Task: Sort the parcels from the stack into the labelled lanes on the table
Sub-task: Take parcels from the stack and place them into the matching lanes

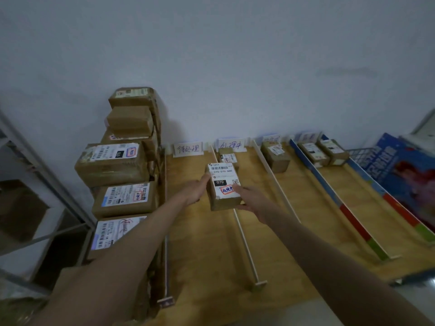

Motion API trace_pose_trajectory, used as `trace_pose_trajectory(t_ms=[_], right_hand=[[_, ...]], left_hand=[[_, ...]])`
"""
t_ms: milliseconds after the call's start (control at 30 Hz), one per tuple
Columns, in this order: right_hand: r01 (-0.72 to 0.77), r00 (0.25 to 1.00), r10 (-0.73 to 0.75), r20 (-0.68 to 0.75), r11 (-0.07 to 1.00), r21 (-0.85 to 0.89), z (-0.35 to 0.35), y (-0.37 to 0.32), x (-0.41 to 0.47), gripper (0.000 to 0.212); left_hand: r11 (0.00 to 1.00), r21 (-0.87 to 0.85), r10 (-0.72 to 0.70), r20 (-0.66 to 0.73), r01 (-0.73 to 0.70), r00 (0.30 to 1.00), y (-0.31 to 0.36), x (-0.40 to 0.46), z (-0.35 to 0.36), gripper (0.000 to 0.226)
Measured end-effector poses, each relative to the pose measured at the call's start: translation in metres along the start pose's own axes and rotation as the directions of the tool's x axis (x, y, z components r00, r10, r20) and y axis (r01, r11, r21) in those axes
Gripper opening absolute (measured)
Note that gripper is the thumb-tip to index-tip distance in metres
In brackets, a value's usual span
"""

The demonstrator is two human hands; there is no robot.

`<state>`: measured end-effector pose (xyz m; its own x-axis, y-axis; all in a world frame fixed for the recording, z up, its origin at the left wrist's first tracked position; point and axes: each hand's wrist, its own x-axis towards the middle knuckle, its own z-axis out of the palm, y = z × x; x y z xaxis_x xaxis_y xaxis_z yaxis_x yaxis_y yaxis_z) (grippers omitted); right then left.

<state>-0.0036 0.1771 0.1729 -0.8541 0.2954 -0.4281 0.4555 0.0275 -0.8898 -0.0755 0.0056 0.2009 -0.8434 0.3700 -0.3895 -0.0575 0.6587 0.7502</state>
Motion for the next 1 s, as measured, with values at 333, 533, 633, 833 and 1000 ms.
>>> trace_pose_trajectory(t_ms=[333, 533, 633, 833, 1000], right_hand=[[-0.046, 0.984, 0.05, -0.173, 0.998, 0.031, -0.059, 0.024, 0.023, 0.023], [-0.102, 0.967, 0.097, -0.234, 0.995, -0.008, -0.102, 0.032, 0.083, 0.026], [-0.126, 0.965, 0.112, -0.237, 0.991, -0.046, -0.124, 0.036, 0.124, 0.037], [-0.165, 0.976, 0.142, -0.167, 0.977, -0.133, -0.169, 0.044, 0.206, 0.046], [-0.176, 0.983, 0.162, -0.089, 0.965, -0.195, -0.192, 0.048, 0.275, 0.045]], left_hand=[[0.793, 0.601, 0.166, -0.06, -0.097, 0.984, -0.008, 0.07, 0.032, 0.057], [0.677, 0.73, 0.188, -0.043, -0.098, 0.981, 0.011, 0.117, 0.064, 0.055], [0.685, 0.725, 0.161, -0.054, -0.072, 0.985, 0.021, 0.145, 0.079, 0.054], [0.679, 0.734, 0.108, -0.081, -0.014, 0.991, 0.041, 0.204, 0.107, 0.052], [0.678, 0.733, 0.068, -0.123, 0.045, 0.99, 0.055, 0.248, 0.125, 0.048]])
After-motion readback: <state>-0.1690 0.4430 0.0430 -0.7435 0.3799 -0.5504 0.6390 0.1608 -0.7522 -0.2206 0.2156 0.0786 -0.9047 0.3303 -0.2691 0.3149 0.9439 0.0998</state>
